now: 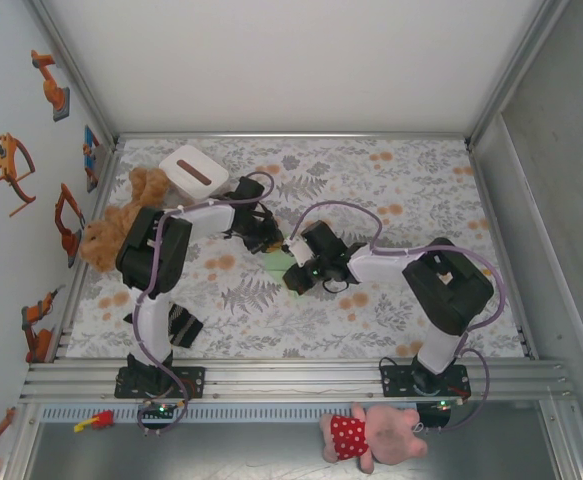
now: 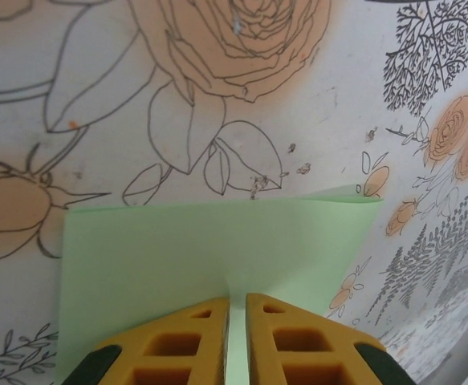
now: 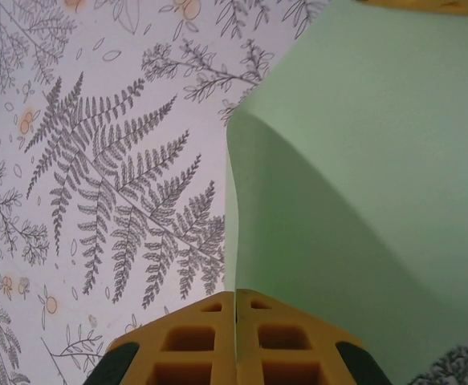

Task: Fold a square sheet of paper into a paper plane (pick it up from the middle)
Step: Third fold the triangle at the center of the table.

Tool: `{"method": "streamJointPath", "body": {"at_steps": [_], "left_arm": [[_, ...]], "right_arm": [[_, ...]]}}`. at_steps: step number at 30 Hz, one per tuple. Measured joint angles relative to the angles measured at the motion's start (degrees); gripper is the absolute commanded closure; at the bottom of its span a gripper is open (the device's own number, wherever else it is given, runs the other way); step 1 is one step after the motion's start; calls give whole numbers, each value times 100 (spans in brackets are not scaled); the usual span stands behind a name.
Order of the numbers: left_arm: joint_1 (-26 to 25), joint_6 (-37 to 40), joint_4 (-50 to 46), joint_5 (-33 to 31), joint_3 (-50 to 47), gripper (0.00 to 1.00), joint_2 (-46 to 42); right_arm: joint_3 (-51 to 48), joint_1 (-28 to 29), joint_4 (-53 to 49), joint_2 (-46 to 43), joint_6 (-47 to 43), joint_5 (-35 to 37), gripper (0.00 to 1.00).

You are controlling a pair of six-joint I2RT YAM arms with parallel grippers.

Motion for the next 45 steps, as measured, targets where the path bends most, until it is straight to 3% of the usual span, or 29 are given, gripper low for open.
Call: {"method": "streamJointPath", "body": {"at_steps": [15, 28, 45], "left_arm": [[-4, 483, -358, 22, 291, 87, 168], [9, 516, -297, 125, 286, 82, 153], [302, 457, -234, -52, -267, 82, -308]], "right_arm": [[321, -219, -166, 254, 94, 0, 100], [326, -219, -186, 422, 269, -96, 100], [326, -219, -166, 466, 330, -173, 100]]}}
